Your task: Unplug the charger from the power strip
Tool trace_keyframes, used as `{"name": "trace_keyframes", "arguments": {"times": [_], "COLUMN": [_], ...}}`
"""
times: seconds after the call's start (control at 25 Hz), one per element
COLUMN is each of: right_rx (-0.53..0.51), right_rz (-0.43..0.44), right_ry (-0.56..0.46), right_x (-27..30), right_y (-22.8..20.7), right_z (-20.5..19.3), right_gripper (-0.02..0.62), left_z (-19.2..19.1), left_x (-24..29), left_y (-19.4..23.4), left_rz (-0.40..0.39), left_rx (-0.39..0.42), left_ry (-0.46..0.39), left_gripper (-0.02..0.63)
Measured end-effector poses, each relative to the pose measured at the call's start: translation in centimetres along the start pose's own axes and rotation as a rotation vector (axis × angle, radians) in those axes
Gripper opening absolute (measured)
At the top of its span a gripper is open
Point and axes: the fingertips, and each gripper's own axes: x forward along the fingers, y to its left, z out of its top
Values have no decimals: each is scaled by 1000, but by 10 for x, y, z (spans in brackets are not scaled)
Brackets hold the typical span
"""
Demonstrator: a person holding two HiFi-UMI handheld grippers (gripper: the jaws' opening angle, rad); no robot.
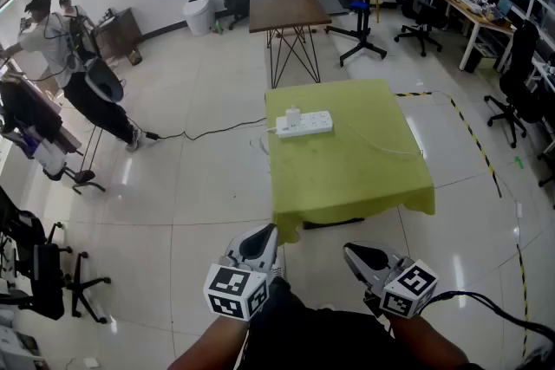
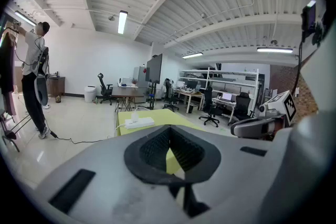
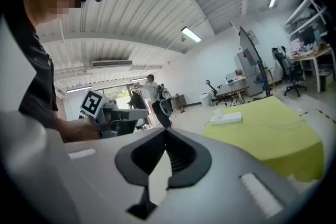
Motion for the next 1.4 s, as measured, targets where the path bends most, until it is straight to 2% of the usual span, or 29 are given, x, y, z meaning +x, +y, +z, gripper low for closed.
{"name": "trace_keyframes", "arguments": {"times": [0.16, 0.32, 0.56, 0.84, 1.0, 1.24, 1.32, 1.4], "right_rx": [6, -11, -13, -13, -4, 4, 19, 33], "right_rz": [-22, -84, -212, -338, -393, -448, -455, -460], "right_ry": [19, 31, 87, 135, 197, 237, 252, 267], "right_x": [46, 104, 205, 294, 329, 367, 379, 392], "right_y": [-20, -55, -124, -196, -234, -291, -307, -323], "right_z": [6, 18, 28, 34, 25, 17, 13, 10], "right_gripper": [3, 9, 108, 149, 167, 190, 216, 278], "left_z": [10, 16, 29, 24, 18, 15, 13, 10], "left_x": [21, 51, 102, 151, 165, 179, 183, 187], "left_y": [44, 95, 164, 214, 235, 256, 262, 267], "left_rz": [1, -15, -80, -194, -203, -187, -167, -150], "left_rx": [4, 10, 4, 28, -17, -31, -45, -51], "left_ry": [3, 11, 26, 98, 130, 150, 152, 156], "left_gripper": [6, 6, 6, 6, 6, 6, 6, 6]}}
